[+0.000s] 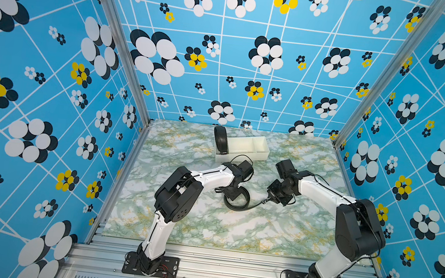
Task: Place the belts into the storage roll
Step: Roll the belt at the center of the board.
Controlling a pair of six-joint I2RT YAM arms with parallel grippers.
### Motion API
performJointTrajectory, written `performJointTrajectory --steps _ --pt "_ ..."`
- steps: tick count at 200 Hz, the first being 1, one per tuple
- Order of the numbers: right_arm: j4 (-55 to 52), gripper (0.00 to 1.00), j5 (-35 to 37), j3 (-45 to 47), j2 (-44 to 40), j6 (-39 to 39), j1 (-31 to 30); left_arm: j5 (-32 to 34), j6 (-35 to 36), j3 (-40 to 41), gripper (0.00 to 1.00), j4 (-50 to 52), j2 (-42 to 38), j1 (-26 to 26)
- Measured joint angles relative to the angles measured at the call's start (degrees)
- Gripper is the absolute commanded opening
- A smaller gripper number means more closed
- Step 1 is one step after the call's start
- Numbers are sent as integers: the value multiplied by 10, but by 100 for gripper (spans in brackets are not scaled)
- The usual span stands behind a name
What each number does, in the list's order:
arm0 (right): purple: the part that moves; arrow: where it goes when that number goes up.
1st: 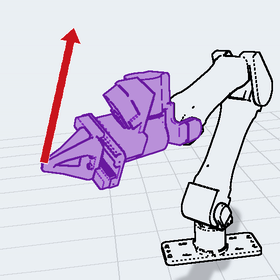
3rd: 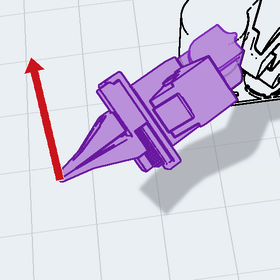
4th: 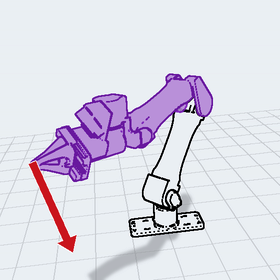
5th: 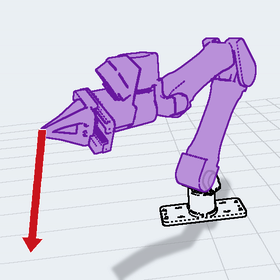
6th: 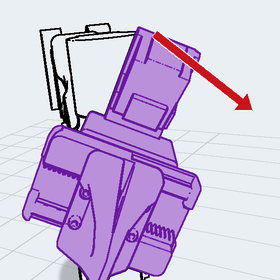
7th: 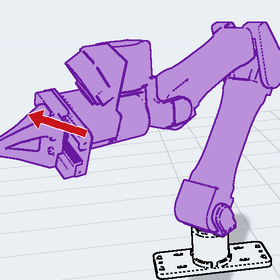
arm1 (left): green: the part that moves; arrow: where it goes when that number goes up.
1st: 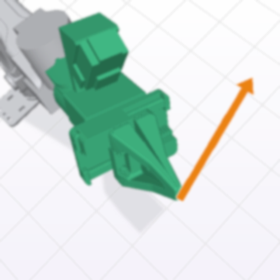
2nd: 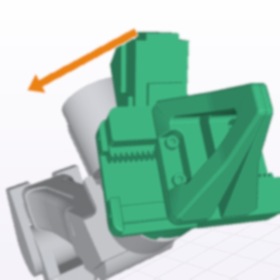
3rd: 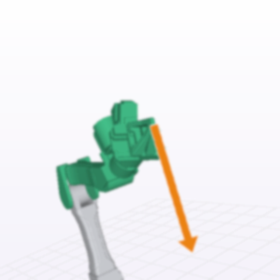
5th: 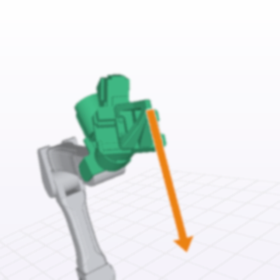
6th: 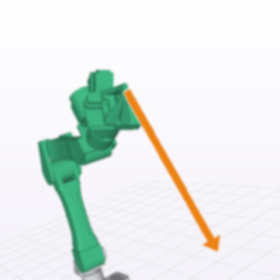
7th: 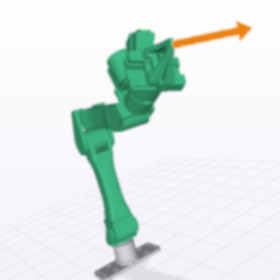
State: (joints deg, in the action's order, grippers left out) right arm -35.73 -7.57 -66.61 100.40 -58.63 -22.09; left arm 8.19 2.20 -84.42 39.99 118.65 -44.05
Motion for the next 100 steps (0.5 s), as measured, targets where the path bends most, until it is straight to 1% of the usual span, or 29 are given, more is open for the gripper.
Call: performJointTrajectory --steps 23,41,73,84,100 --pt "5 17 -18 -34 45 53 0 -9 22 0 0 -11 0 -27" --pt "18 22 -37 -34 66 68 0 -15 27 -4 0 -12 3 -33" --pt "99 52 -90 -27 88 66 2 -28 32 -19 0 -5 12 -34" --pt "114 55 -99 -24 87 68 5 -29 22 -21 0 -1 13 -32" --pt "126 56 -111 -22 87 70 11 -30 17 -29 0 3 18 -30"
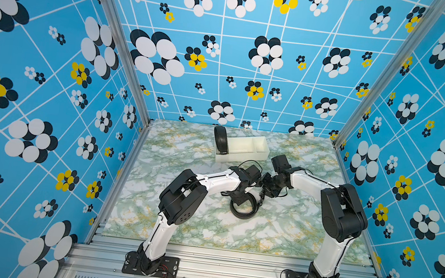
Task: Place the belts into the storage roll
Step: Roll the belt at the center of the board.
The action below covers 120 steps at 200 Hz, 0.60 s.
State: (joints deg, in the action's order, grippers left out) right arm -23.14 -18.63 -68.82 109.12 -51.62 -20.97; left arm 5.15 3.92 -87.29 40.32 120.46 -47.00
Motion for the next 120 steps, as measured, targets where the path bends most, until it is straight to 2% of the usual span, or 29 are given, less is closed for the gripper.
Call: performJointTrajectory --steps 34,58,90,120 --pt "14 56 -7 21 -16 5 10 0 12 -6 0 2 4 -1" --pt "1 57 -5 30 -59 30 32 0 30 -13 0 1 9 -6" --pt "-48 57 42 24 -177 106 80 0 37 -21 0 4 14 -9" --pt "-51 53 62 40 -311 226 79 0 37 -21 0 4 14 -9"
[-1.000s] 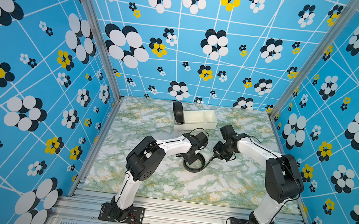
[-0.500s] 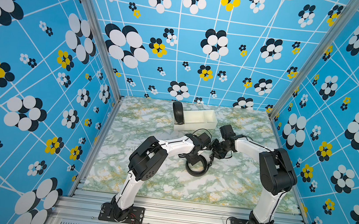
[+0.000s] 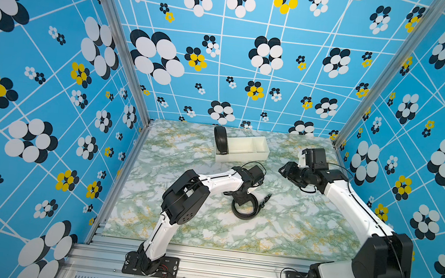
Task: Place the belts into the storage roll
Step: Roll the belt at the center of the board.
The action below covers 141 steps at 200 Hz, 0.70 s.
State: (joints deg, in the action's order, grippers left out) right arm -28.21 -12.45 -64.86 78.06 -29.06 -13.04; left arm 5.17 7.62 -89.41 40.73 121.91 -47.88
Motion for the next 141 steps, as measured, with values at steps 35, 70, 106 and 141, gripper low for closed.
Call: performJointTrajectory --steps 35,70,106,141 --pt "4 49 -76 92 -133 265 -62 0 5 0 0 0 1 0" --pt "-82 52 -82 112 -118 560 -170 0 16 -2 0 0 2 0" --pt "-106 55 -14 155 -105 738 -231 -1 25 -8 0 0 6 -2" --pt "-80 55 62 205 -96 829 -275 -1 29 -8 0 0 7 -2"
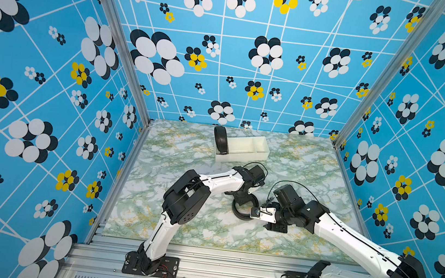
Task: Place the belts into the storage roll
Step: Roll the belt at the center of the board.
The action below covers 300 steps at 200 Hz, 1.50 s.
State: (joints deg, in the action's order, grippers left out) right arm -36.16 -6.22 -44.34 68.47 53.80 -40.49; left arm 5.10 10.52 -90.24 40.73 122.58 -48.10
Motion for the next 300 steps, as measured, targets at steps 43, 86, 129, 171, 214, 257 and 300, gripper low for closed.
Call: performJointTrajectory --steps 43,86,129,171,214,257,300 --pt "55 56 38 -3 67 64 -17 4 14 0 0 0 0 -3" --pt "85 56 45 -49 132 116 -19 8 34 -4 0 0 2 -7" --pt "85 56 41 -66 161 151 -19 19 57 -11 0 0 7 -18" --pt "82 57 29 -66 163 164 -19 21 68 -16 0 4 11 -19" --pt "81 57 18 -66 171 165 -19 20 73 -18 0 7 12 -19" --pt "33 57 16 -96 171 158 -19 21 80 -18 0 7 12 -19" --pt "-11 58 10 -117 145 139 -30 24 84 -26 0 14 18 -21"
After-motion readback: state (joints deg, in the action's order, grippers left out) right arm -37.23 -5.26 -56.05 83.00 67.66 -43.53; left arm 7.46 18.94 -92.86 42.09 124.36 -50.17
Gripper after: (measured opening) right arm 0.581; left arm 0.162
